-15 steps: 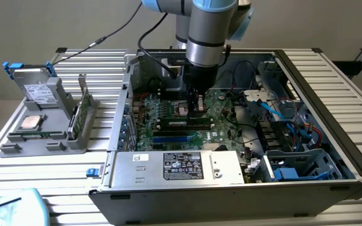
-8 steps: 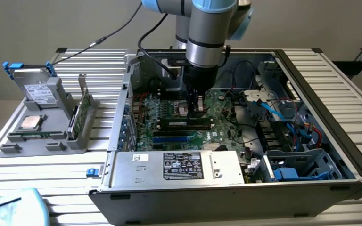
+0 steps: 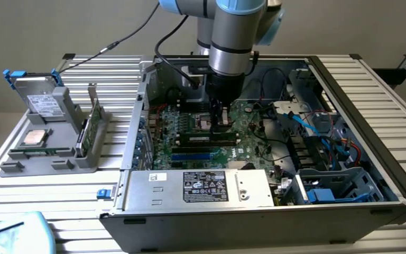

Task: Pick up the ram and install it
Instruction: 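Insert the ram into the slot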

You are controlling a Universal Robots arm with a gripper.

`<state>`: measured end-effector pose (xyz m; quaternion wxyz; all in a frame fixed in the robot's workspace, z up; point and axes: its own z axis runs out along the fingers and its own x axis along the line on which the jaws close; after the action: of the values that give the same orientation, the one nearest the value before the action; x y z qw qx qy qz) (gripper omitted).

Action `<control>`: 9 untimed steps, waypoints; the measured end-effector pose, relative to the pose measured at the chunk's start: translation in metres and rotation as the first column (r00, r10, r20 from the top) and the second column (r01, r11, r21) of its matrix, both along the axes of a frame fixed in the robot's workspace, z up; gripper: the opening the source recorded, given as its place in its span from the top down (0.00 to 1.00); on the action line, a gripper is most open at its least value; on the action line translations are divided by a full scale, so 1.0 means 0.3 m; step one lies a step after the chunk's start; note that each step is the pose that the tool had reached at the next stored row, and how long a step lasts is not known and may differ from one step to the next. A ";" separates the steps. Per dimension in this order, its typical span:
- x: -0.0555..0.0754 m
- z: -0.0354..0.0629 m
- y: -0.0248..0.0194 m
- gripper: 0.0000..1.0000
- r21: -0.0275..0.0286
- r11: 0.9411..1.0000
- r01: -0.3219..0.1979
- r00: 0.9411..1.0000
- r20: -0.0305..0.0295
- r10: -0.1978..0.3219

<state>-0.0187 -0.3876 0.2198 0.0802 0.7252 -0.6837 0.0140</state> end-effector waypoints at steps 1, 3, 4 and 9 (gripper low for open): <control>0.000 0.000 0.000 0.86 0.000 1.000 0.000 1.000 0.000 0.000; 0.001 0.000 0.001 0.86 0.000 1.000 0.001 1.000 0.000 -0.001; 0.001 0.000 0.001 0.86 0.000 1.000 0.001 1.000 0.000 -0.001; 0.002 -0.002 0.001 0.86 0.000 1.000 0.003 1.000 0.000 -0.003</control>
<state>-0.0182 -0.3872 0.2191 0.0802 0.7242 -0.6847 0.0139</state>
